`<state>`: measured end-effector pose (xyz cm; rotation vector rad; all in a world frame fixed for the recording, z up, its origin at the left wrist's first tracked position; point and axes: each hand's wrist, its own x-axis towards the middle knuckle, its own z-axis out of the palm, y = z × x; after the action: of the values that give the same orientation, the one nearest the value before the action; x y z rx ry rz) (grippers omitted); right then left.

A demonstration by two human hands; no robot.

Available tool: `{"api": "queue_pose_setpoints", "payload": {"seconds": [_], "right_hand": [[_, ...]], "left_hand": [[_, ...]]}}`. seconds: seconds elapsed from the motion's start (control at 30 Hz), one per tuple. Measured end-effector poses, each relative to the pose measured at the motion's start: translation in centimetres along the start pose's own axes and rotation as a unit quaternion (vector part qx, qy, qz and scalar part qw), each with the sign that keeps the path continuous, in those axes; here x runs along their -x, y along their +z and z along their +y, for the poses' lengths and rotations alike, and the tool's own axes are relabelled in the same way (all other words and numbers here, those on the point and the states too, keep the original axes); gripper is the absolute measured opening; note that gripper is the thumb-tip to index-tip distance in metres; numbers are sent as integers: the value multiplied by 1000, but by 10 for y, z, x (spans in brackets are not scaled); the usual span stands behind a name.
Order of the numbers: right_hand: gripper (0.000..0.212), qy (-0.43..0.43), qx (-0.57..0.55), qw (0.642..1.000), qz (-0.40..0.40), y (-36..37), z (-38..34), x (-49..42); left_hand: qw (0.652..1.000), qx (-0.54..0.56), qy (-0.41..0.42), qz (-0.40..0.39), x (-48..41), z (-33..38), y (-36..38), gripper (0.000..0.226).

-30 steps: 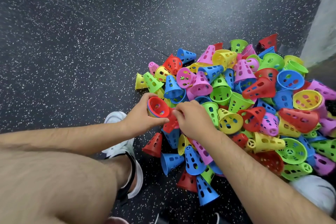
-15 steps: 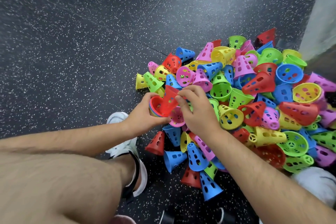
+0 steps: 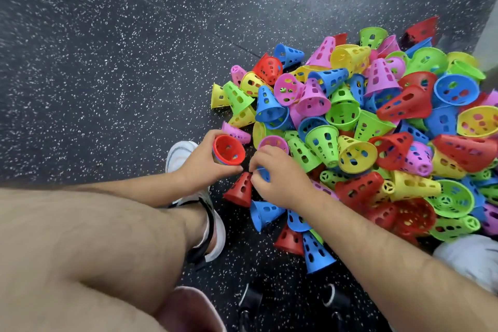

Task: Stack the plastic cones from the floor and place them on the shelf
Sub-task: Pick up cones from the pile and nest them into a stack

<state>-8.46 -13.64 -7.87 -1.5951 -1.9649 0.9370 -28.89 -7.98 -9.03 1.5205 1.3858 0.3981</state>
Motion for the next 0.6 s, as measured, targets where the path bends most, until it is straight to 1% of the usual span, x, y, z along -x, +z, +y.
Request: {"api": "queue_pose_setpoints", "payload": {"seconds": [0.1, 0.17, 0.27, 0.37, 0.43, 0.53, 0.6], "right_hand": [[18, -59, 37, 996, -60, 19, 3, 12], [20, -80, 83, 988, -102, 29, 3, 19], [26, -78, 140, 975, -155, 45, 4, 25], [36, -63, 183, 964, -180, 50, 4, 26], [39, -59, 195, 962, -181, 48, 2, 26], [34, -49, 186, 970, -146, 43, 2, 28], [37, -34, 180, 975, -125, 39, 4, 28]], "left_hand": [[1000, 0, -12, -16, 9, -16, -1, 80], [1000, 5, -16, -23, 11, -22, 0, 79], [999, 7, -15, -33, 10, -23, 0, 82], [999, -7, -4, -40, 11, -24, -1, 83], [999, -11, 1, -44, 11, -24, -1, 81], [999, -17, 7, -51, 11, -24, -3, 81], [998, -17, 10, -59, 11, -24, -4, 84]]}}
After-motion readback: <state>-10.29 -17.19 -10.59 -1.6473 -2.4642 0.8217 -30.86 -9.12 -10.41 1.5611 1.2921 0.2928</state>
